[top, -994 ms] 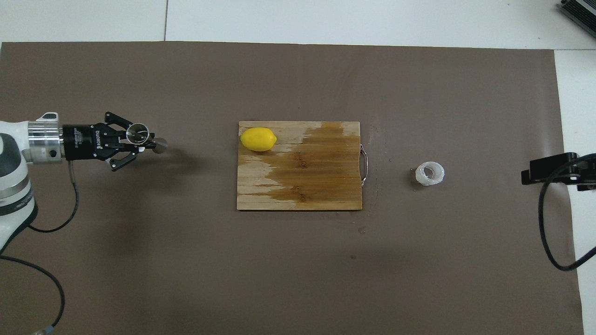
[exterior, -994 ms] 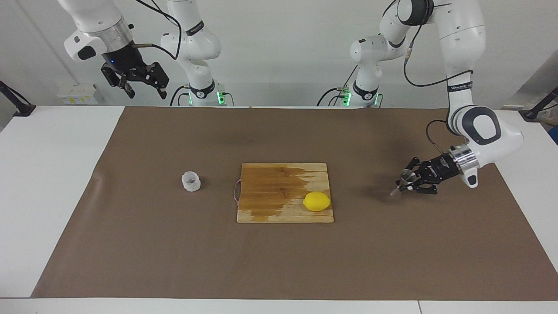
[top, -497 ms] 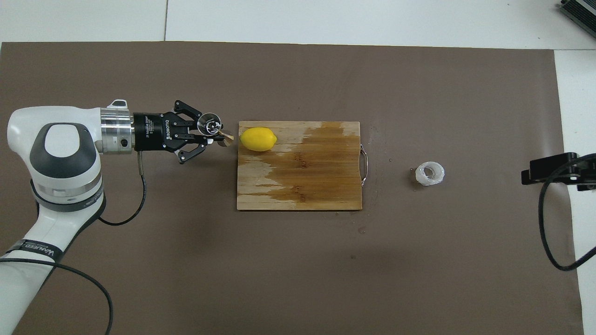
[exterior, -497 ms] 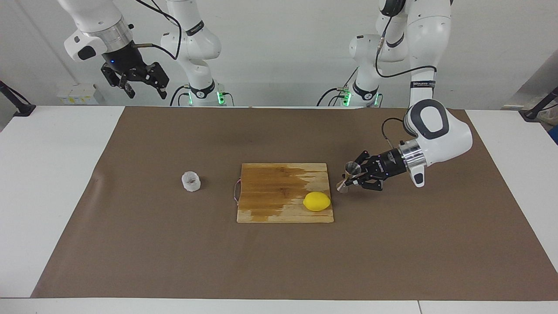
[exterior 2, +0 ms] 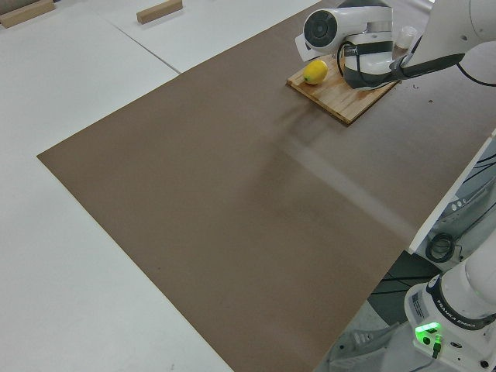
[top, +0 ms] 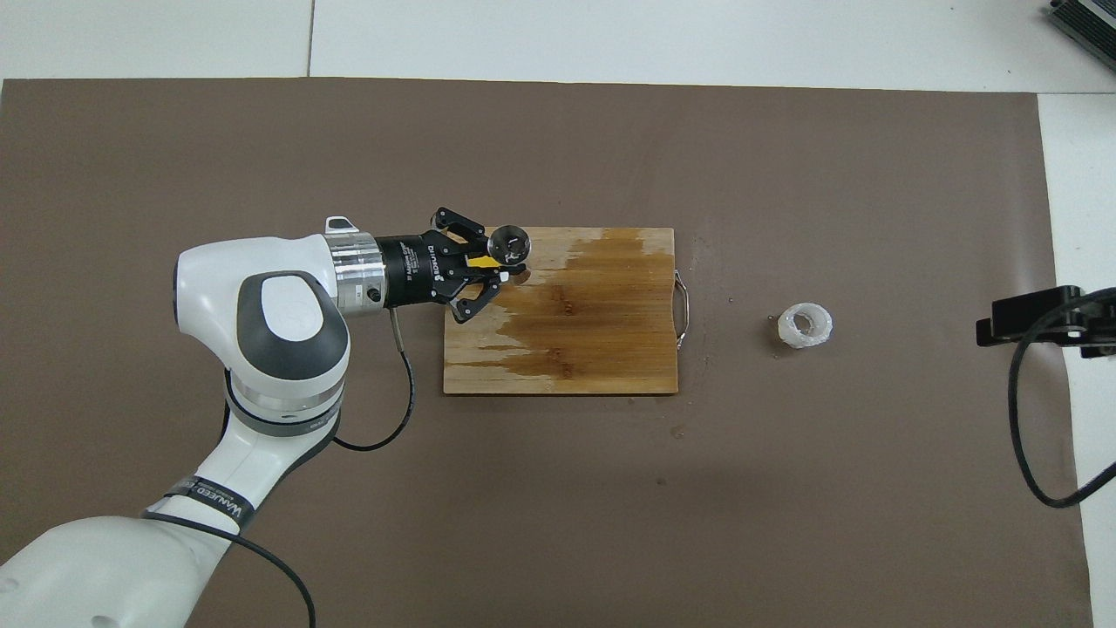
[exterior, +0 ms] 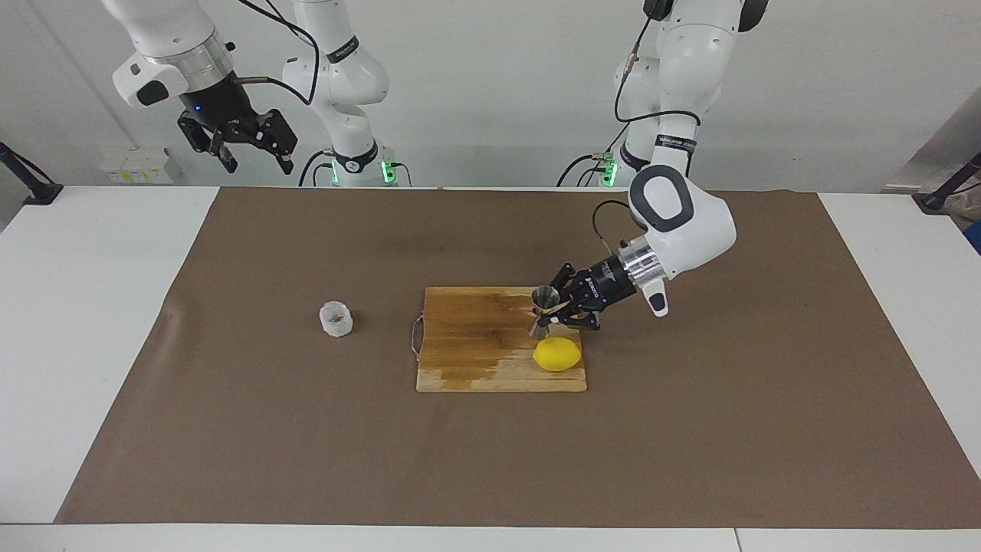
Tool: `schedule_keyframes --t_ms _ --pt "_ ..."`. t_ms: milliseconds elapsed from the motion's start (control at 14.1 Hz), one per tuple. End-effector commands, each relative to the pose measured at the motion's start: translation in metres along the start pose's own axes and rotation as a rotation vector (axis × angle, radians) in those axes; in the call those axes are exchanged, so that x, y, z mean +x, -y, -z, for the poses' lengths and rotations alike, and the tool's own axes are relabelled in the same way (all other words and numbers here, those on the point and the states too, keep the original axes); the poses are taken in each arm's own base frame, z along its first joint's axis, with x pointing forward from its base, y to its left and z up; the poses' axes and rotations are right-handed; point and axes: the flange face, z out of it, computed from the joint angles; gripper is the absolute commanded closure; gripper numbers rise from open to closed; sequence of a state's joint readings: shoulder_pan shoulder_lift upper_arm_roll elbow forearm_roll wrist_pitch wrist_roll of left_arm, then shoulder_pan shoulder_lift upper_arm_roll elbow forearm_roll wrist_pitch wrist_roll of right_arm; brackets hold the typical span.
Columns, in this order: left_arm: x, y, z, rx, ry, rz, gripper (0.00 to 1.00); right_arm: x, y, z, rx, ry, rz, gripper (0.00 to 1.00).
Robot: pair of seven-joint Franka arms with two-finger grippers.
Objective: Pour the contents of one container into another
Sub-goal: 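Lift the metal cup with the left gripper and carry it over the board, then lower the metal cup onto the board and open the left gripper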
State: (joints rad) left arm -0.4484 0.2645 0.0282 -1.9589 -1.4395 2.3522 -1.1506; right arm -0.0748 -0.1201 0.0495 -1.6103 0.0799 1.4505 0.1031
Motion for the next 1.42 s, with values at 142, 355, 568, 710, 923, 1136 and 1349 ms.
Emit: schedule_keyframes --t_ms 142,355,568,710,923,1136,1349 --pt "0.007 0.028 -0.032 -0.047 -0.033 0.061 1.00 -0.005 -0.001 0.003 0.014 0.009 -0.015 0.00" --pt "0.010 0.049 -0.054 -0.078 -0.042 0.102 1.00 -0.005 -0.001 0.003 0.014 0.009 -0.015 0.00" --pt "0.020 0.053 -0.056 -0.085 -0.040 0.138 1.00 -0.005 -0.001 0.003 0.013 0.009 -0.015 0.00" --pt "0.034 0.059 -0.056 -0.096 -0.030 0.130 1.00 -0.005 -0.002 0.003 0.014 0.009 -0.016 0.00" --pt "0.043 0.067 -0.058 -0.113 -0.021 0.099 1.00 -0.005 -0.001 0.003 0.014 0.009 -0.015 0.00" --pt "0.042 0.076 -0.065 -0.142 -0.027 0.128 0.38 -0.005 -0.002 0.003 0.014 0.009 -0.016 0.00" --pt "0.040 0.072 -0.062 -0.149 -0.020 0.127 0.00 -0.005 -0.001 0.003 0.014 0.009 -0.015 0.00"
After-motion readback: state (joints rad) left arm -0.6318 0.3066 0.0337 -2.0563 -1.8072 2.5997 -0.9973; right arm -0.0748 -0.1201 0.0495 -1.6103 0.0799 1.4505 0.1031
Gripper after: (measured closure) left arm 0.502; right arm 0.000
